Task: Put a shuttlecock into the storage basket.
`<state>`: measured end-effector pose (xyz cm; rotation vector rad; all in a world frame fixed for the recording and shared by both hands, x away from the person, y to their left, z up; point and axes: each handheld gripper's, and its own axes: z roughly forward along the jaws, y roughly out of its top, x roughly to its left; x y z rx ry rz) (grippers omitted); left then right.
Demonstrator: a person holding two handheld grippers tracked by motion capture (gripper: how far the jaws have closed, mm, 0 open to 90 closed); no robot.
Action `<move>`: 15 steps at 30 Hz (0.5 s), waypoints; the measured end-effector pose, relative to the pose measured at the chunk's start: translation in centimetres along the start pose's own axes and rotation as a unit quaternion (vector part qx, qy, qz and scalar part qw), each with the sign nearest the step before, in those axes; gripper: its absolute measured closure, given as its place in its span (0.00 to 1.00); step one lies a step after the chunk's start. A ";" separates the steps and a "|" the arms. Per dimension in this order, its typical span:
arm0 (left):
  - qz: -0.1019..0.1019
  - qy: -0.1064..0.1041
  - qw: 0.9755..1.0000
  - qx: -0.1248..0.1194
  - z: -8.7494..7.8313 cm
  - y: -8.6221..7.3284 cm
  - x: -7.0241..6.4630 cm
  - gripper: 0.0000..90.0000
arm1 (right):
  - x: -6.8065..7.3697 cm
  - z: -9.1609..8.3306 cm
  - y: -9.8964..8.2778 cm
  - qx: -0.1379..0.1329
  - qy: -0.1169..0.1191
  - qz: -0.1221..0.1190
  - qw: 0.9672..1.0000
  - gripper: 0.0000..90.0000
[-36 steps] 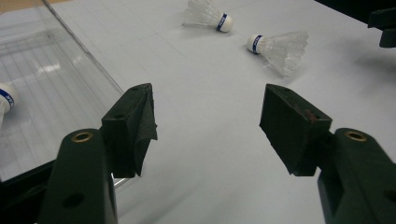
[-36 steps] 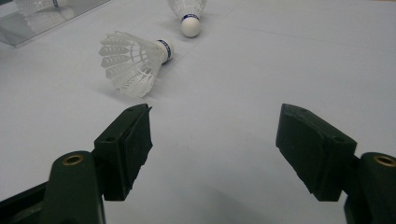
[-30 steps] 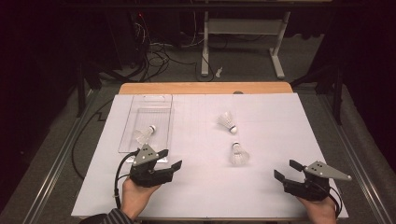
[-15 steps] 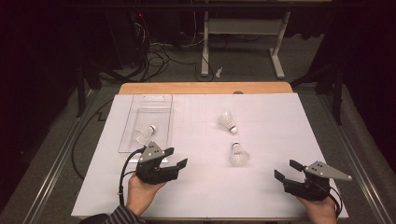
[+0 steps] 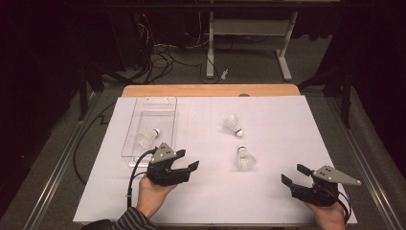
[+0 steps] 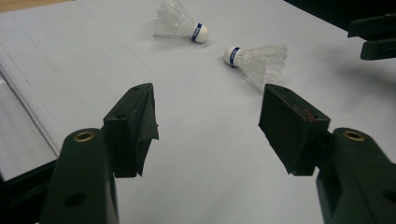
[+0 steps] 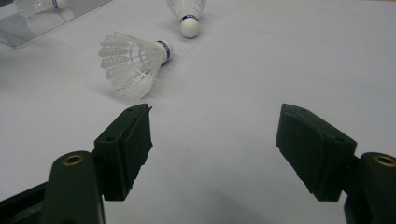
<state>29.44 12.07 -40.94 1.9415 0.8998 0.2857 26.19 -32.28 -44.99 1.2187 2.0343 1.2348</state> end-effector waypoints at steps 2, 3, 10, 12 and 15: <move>0.000 -0.001 1.000 0.000 0.2 0.1 -0.1 0.41 | 0.0 0.0 0.0 -0.001 0.000 0.000 1.000 0.30; 0.000 -0.002 1.000 -0.001 0.3 0.2 -0.1 0.41 | 0.0 0.0 0.0 0.000 0.000 0.000 1.000 0.30; 0.002 -0.008 1.000 0.005 1.1 0.6 -0.4 0.42 | 0.0 0.0 0.0 -0.001 0.000 -0.001 1.000 0.30; 0.002 -0.009 1.000 0.005 1.3 0.7 -0.4 0.42 | -0.1 0.0 0.0 -0.001 0.000 -0.001 1.000 0.30; 0.003 -0.011 1.000 0.005 1.6 0.8 -0.6 0.42 | 0.0 0.0 0.0 0.000 0.000 -0.001 1.000 0.30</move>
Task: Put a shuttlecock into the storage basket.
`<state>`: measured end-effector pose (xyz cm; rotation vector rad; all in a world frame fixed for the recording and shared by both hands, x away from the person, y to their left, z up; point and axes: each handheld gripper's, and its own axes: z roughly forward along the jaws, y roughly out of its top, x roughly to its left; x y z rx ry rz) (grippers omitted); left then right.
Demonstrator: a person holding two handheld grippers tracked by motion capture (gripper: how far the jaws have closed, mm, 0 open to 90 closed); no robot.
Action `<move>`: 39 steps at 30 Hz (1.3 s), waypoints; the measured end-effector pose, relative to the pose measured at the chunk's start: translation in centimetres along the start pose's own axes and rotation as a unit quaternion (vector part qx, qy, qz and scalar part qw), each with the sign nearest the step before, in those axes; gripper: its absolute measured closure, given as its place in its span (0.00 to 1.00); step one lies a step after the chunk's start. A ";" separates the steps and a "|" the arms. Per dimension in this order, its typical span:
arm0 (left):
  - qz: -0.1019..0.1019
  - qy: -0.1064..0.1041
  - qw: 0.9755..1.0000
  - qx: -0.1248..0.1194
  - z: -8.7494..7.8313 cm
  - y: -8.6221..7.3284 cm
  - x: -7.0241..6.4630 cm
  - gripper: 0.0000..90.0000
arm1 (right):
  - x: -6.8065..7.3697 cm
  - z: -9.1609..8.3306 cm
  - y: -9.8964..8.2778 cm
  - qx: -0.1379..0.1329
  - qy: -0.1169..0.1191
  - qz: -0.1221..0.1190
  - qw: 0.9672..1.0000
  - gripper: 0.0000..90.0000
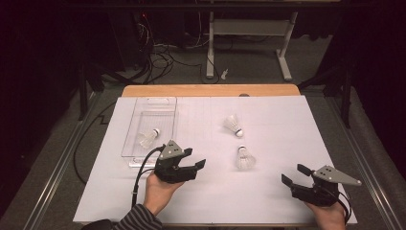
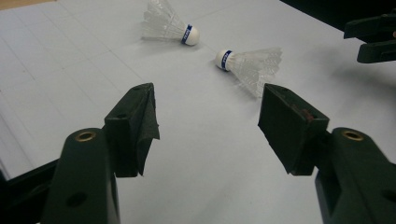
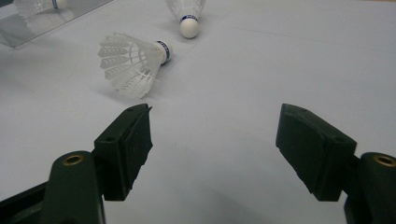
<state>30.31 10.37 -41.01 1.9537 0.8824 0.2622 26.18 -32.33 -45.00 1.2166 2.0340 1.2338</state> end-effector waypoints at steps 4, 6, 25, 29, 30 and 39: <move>0.003 -0.003 1.000 0.002 0.4 0.3 -0.2 0.42 | 0.0 0.0 0.0 0.000 0.000 -0.001 1.000 0.30; 0.003 -0.005 1.000 0.001 0.7 0.4 -0.3 0.42 | 0.0 0.0 0.0 0.000 -0.001 -0.001 1.000 0.30; 0.005 -0.014 1.000 0.005 2.2 1.0 -0.8 0.42 | 0.0 0.0 0.0 -0.001 -0.001 0.000 1.000 0.30; 0.006 -0.017 1.000 0.007 2.5 1.1 -0.9 0.42 | 0.0 0.0 0.0 -0.001 0.000 0.001 1.000 0.30; 0.005 -0.017 1.000 0.006 2.5 1.1 -0.9 0.42 | -0.1 0.0 0.0 -0.001 -0.001 0.001 1.000 0.30; 0.012 -0.019 1.000 0.011 3.2 1.4 -1.3 0.43 | 0.0 0.0 0.0 -0.001 0.000 0.001 1.000 0.31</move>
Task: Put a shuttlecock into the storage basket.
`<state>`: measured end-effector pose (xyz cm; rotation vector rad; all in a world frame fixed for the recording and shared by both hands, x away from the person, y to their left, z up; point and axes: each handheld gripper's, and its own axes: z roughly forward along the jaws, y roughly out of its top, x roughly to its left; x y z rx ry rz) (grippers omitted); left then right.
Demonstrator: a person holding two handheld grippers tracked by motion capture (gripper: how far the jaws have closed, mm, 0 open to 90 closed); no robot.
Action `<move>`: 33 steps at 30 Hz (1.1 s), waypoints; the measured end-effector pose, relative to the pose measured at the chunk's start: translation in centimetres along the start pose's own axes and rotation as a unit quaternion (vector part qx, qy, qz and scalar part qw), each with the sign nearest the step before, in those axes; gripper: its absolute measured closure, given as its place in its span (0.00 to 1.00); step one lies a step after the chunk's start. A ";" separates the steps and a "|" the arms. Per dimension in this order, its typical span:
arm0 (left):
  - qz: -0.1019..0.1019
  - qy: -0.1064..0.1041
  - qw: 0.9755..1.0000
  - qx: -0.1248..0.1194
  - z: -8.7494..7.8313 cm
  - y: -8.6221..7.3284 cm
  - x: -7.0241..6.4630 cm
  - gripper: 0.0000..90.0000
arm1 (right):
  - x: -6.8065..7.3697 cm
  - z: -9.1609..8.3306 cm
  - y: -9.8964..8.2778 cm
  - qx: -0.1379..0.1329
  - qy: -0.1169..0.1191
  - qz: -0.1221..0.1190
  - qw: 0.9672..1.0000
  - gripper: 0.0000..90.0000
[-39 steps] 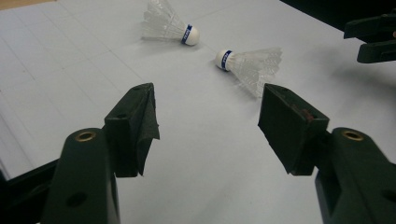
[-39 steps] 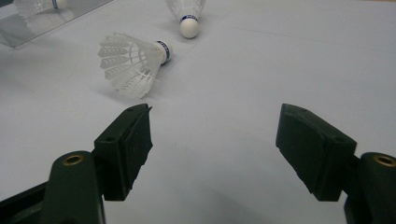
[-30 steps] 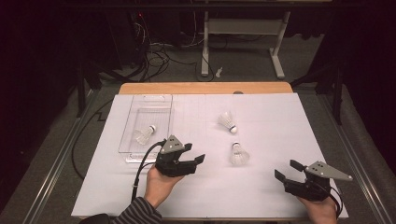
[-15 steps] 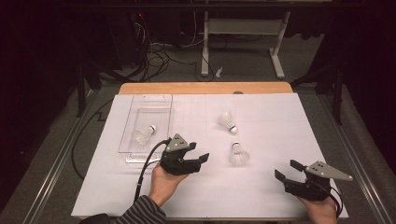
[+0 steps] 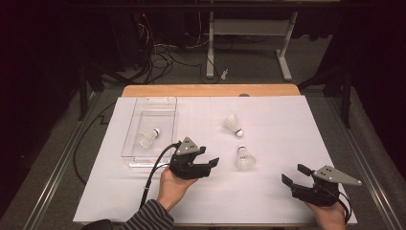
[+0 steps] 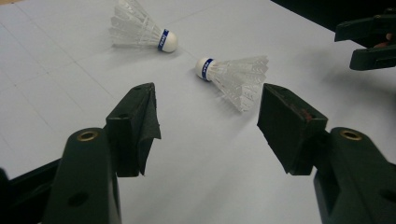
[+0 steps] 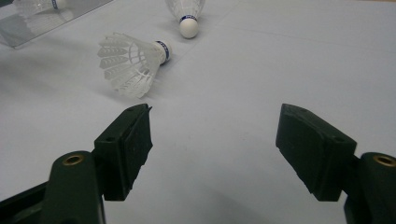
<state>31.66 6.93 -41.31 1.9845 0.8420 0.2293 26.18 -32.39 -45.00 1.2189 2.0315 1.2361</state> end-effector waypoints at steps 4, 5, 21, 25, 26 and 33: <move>0.003 -0.003 1.000 0.002 0.4 0.2 -0.3 0.43 | 0.0 0.0 0.0 0.000 0.000 0.001 1.000 0.30; 0.005 -0.003 1.000 0.003 0.5 0.2 -0.3 0.43 | 0.0 0.0 0.0 0.000 0.000 0.001 1.000 0.30; 0.010 -0.013 1.000 0.010 1.9 0.6 -1.0 0.43 | 0.0 0.0 0.0 -0.001 0.001 0.000 1.000 0.30; 0.012 -0.014 1.000 0.012 2.0 0.7 -1.1 0.43 | 0.0 0.0 0.0 -0.001 0.001 0.000 1.000 0.31; 0.013 -0.014 1.000 0.012 2.1 0.8 -1.1 0.43 | 0.0 0.0 0.0 -0.001 0.001 0.000 1.000 0.31; 0.015 -0.018 1.000 0.014 2.5 0.9 -1.4 0.43 | 0.0 0.0 0.0 0.000 0.001 0.000 1.000 0.31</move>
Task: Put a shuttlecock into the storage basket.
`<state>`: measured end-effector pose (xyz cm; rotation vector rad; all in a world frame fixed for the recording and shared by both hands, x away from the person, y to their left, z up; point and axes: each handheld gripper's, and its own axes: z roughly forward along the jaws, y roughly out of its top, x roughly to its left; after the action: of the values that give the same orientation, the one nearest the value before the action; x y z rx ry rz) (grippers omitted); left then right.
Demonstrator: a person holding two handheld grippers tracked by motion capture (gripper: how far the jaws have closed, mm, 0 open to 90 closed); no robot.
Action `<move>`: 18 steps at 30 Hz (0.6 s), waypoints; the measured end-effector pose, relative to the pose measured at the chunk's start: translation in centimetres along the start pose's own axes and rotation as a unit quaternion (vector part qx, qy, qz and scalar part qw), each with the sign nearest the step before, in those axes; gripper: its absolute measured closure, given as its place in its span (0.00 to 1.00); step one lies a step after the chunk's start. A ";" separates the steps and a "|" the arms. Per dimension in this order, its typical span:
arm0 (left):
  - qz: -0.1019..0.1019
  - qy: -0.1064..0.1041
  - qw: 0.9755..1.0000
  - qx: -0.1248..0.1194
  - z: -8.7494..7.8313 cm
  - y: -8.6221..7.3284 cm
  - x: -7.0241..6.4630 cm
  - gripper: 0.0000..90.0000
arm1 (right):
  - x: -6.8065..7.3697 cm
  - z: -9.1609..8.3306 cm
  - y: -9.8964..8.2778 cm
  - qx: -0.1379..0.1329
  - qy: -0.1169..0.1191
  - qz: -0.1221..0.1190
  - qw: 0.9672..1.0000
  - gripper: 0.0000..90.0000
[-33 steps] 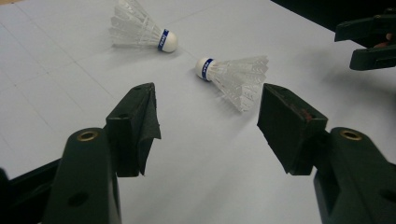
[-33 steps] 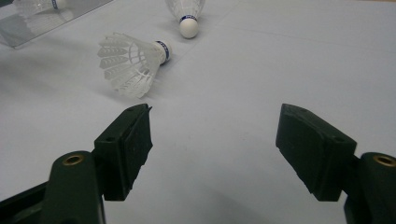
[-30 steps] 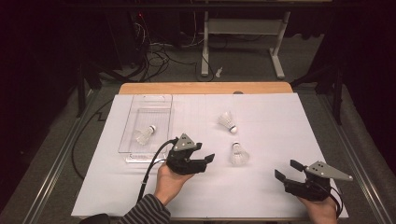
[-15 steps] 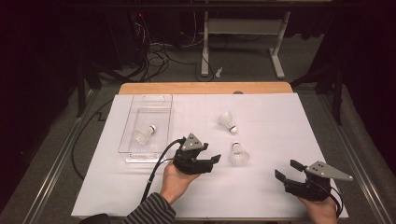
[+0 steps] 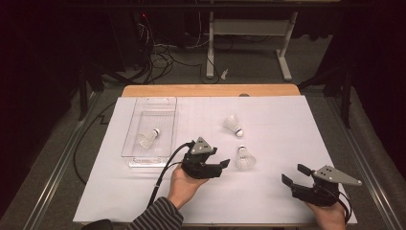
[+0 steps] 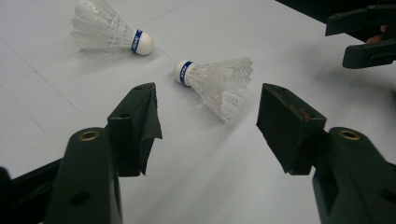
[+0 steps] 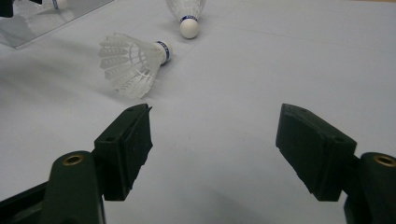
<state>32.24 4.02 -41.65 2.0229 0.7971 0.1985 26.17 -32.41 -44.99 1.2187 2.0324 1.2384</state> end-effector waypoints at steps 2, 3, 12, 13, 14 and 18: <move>0.000 -0.001 1.000 0.001 0.1 0.1 -0.1 0.43 | 0.0 0.0 0.0 0.000 0.000 0.000 1.000 0.31; 0.000 -0.002 1.000 0.002 0.2 0.1 -0.1 0.44 | 0.0 0.0 0.0 0.000 0.000 0.000 1.000 0.31; 0.002 -0.007 1.000 0.011 0.7 0.5 -0.4 0.44 | 0.0 0.0 0.0 -0.001 0.000 0.000 1.000 0.31; 0.002 -0.007 1.000 0.012 0.8 0.6 -0.5 0.44 | 0.0 0.0 0.0 -0.001 0.000 0.000 1.000 0.31; 0.002 -0.007 1.000 0.013 0.8 0.6 -0.5 0.44 | 0.0 0.0 0.0 -0.001 0.000 0.000 1.000 0.31; 0.005 -0.009 1.000 0.016 1.1 0.9 -0.6 0.44 | -0.1 0.0 0.0 -0.002 0.000 -0.001 1.000 0.30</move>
<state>32.64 2.55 -41.42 2.0571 0.7823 0.1733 26.20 -32.46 -44.99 1.2152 2.0305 1.2411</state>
